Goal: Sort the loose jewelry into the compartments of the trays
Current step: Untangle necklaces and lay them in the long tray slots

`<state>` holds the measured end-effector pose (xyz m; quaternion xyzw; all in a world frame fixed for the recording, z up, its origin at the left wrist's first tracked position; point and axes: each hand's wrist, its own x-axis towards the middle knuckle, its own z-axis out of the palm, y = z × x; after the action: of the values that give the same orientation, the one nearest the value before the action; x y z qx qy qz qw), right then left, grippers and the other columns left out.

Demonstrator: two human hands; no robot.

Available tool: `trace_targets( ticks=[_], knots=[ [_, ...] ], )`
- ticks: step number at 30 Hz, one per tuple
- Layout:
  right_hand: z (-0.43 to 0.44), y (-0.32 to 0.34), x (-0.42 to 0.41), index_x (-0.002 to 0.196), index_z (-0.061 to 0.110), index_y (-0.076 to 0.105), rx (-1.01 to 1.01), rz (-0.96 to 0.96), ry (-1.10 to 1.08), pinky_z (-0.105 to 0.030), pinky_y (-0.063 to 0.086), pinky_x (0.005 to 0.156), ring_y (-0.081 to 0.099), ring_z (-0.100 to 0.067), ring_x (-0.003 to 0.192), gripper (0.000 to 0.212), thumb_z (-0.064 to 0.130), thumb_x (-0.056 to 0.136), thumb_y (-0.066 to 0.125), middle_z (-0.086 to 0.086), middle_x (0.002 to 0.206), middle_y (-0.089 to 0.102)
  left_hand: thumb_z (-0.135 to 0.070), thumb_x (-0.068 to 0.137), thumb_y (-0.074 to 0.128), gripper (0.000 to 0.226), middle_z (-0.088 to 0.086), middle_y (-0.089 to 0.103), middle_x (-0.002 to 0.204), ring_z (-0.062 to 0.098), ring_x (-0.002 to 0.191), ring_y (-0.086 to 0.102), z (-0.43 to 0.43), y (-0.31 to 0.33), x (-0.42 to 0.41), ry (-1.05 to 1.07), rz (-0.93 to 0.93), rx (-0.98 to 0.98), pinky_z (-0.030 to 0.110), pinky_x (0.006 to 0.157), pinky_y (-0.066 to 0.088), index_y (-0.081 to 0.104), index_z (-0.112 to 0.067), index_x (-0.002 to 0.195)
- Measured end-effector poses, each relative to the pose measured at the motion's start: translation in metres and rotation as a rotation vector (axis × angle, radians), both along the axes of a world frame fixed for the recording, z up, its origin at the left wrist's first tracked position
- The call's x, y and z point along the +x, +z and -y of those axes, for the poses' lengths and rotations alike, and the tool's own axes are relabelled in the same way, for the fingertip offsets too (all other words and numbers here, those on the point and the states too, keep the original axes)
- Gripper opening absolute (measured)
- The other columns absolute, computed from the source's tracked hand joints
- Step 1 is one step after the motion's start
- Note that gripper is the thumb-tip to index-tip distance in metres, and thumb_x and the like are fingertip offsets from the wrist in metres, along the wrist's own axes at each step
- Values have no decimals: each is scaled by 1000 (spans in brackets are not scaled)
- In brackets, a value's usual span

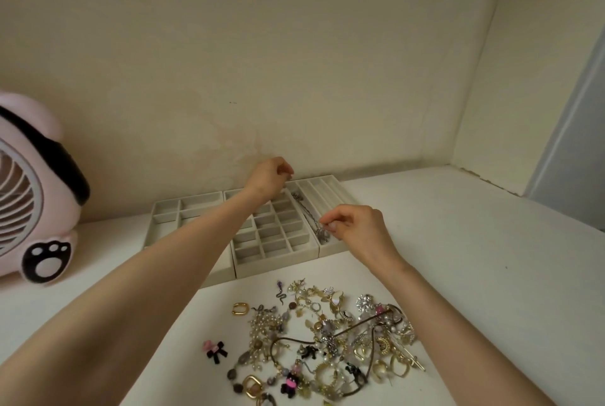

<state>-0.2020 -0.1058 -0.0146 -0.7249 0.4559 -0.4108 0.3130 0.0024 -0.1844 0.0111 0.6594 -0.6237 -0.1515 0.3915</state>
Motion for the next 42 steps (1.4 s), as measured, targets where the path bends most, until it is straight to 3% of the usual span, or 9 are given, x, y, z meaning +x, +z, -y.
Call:
trace_targets(
  ticks=[7, 16, 20, 22, 26, 29, 32, 38, 42],
  knots=[
    [-6, 4, 1, 83, 16, 75, -28, -29, 18, -33, 55, 83, 68, -21, 83, 23, -1, 85, 60, -5, 83, 72, -8, 91, 51, 14, 4, 68, 97, 18, 81, 63, -60, 4, -1, -37, 39, -72, 19, 61, 46, 63, -12, 99],
    [-22, 19, 1, 94, 17, 72, 71, -262, 243, -18, 51, 57, 56, -6, 46, 15, 7, 85, 65, -3, 80, 72, -14, 90, 59, 11, -6, 66, 93, 10, 82, 60, -145, -7, -17, -118, 71, -109, 20, 73, 46, 67, -16, 97],
    [-30, 19, 6, 91, 22, 70, 97, -289, 330, -21, 51, 56, 66, -17, 68, 14, 10, 83, 68, -4, 77, 71, -16, 86, 64, 9, -10, 65, 94, 2, 83, 58, -168, -14, -20, -166, 126, -107, 11, 68, 42, 66, -21, 94],
    [-34, 20, 9, 88, 24, 70, 93, -342, 377, -17, 48, 57, 64, -9, 70, 14, 10, 83, 69, -1, 78, 70, -20, 83, 67, 7, -9, 62, 94, 2, 85, 57, -177, -16, -18, -193, 198, -106, 16, 71, 43, 66, -23, 89],
    [-51, 22, 20, 80, 26, 71, 106, -433, 546, -10, 40, 61, 57, 8, 65, 9, 17, 80, 73, 11, 78, 69, -32, 78, 71, 13, -9, 54, 92, 4, 86, 47, -196, -9, -11, -213, 402, 31, 22, 76, 43, 64, -23, 82],
    [-57, 17, 31, 79, 28, 73, 14, -552, 571, -17, 39, 64, 53, 4, 67, 4, 26, 76, 76, 18, 73, 64, -34, 78, 71, 13, -16, 49, 84, -3, 75, 44, -205, -2, -10, -319, 554, 226, 9, 64, 34, 65, -25, 86],
    [-57, 15, 33, 81, 30, 73, -31, -609, 543, -23, 44, 66, 52, -1, 68, 5, 28, 77, 74, 16, 74, 61, -33, 80, 70, 18, -13, 50, 88, 4, 82, 45, -206, -6, -14, -307, 642, 332, 16, 69, 37, 66, -24, 95],
    [-52, 12, 28, 83, 28, 75, 6, -593, 539, -21, 43, 64, 51, -2, 64, 7, 23, 78, 74, 8, 78, 64, -27, 84, 67, 9, -15, 49, 79, 8, 79, 46, -203, -12, -17, -289, 599, 363, 15, 62, 34, 58, -25, 83],
    [-52, 14, 27, 88, 28, 74, 73, -479, 582, -15, 39, 64, 51, 6, 63, 9, 21, 83, 70, 12, 83, 64, -20, 88, 62, 18, -9, 59, 77, 9, 73, 54, -204, -2, -6, -282, 299, 297, 22, 67, 44, 52, -26, 74]
  ],
)
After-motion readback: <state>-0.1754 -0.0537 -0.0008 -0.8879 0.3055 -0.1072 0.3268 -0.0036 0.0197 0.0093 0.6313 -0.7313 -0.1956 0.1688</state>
